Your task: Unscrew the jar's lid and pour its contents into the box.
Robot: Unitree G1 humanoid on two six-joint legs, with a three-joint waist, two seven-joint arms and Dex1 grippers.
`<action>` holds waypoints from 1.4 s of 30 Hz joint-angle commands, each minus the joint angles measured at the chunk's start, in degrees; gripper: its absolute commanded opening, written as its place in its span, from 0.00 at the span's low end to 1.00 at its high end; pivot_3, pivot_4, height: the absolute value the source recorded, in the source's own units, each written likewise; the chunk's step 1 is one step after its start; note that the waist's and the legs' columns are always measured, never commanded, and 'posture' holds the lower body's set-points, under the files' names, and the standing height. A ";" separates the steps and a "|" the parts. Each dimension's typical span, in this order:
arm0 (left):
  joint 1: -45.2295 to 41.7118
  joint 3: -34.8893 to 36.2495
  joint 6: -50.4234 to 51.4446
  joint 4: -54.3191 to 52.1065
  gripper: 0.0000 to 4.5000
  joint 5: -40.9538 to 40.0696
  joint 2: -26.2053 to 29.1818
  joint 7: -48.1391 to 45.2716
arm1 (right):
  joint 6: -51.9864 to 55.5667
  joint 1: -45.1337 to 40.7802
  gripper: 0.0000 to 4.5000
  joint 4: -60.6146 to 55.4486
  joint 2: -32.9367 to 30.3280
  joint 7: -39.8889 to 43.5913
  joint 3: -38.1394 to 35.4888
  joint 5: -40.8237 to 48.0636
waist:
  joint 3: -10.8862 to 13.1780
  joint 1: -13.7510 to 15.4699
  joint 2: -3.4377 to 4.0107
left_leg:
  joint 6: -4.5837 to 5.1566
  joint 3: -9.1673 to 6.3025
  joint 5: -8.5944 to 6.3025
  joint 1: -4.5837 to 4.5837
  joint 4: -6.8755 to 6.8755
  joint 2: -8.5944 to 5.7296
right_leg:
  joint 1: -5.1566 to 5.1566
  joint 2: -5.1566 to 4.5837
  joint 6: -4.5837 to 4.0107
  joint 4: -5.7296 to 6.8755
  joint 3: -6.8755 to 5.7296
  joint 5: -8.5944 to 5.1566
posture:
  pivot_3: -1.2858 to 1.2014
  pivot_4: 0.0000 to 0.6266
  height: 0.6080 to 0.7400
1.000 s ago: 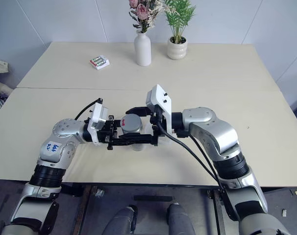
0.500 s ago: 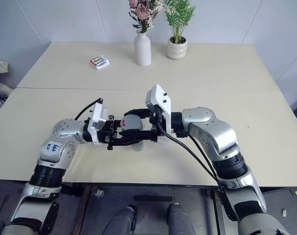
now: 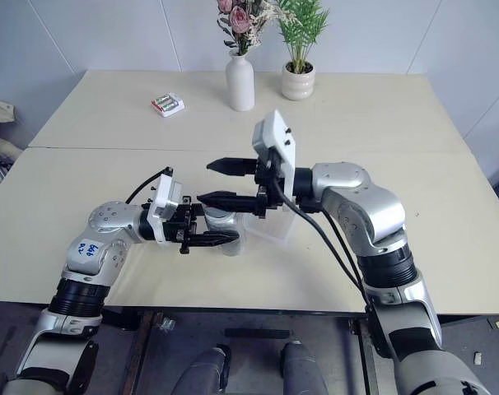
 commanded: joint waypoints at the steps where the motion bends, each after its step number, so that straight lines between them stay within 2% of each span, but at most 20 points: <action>1: 0.01 0.59 -0.21 -2.45 0.47 -0.82 0.44 0.16 | 0.18 -0.62 0.73 -1.19 0.15 0.25 -1.02 1.57 | 0.00 -0.06 0.00 | 0.00 0.01 0.00 0.00 -0.01 0.00 | -0.01 0.00 0.00 0.00 0.00 0.00 | 0.52 0.24 1.00; 11: -0.06 0.51 -0.60 -1.98 0.47 -0.70 0.26 0.01 | 2.54 0.08 0.73 -2.54 -0.73 0.73 -0.74 2.56 | 0.00 -0.06 0.00 | 0.00 0.01 0.00 0.00 0.00 0.00 | -0.01 0.00 0.00 0.02 0.01 0.00 | 0.52 0.24 1.00; 19: -0.05 0.88 -0.65 -1.91 0.47 -0.72 0.98 -0.37 | 10.06 -3.78 0.73 0.54 -4.49 1.69 -0.41 3.23 | 0.00 -0.03 0.01 | 0.00 0.02 0.00 0.00 0.02 -0.01 | -0.01 -0.01 0.00 0.02 0.01 0.00 | 0.52 0.24 1.00; 23: -0.07 0.76 -0.66 -2.07 0.47 -0.79 0.83 -0.03 | 11.96 -4.51 0.73 1.23 -4.08 1.95 -0.26 3.92 | 0.00 -0.10 0.01 | 0.00 0.03 0.00 -0.01 -0.03 0.01 | -0.03 0.00 0.00 0.00 0.02 0.00 | 0.52 0.24 1.00; 26: 0.19 0.74 -0.53 -2.43 0.47 -0.89 0.64 0.29 | 13.29 -5.75 0.86 2.10 -1.76 -0.14 -1.56 5.03 | 0.00 -0.17 0.01 | 0.00 0.03 0.00 -0.01 -0.02 0.01 | -0.03 0.00 0.00 0.00 0.02 0.00 | 0.52 0.24 1.00; 28: 0.40 0.75 -0.51 -2.58 0.47 -0.93 0.65 0.36 | 14.39 -6.43 0.99 2.56 -0.68 -1.38 -2.22 5.61 | 0.00 -0.23 0.01 | 0.00 0.04 0.00 -0.01 -0.01 0.01 | -0.04 0.01 0.00 0.03 0.04 0.00 | 0.52 0.24 1.00; 42: 0.46 0.67 -0.45 -2.67 0.47 -1.14 0.59 0.60 | 18.93 -6.47 0.99 2.00 -2.49 -1.00 1.38 4.92 | 0.01 -0.13 0.01 | 0.01 0.02 0.00 -0.03 -0.02 0.01 | -0.05 0.00 0.00 0.01 0.01 0.00 | 0.52 0.24 1.00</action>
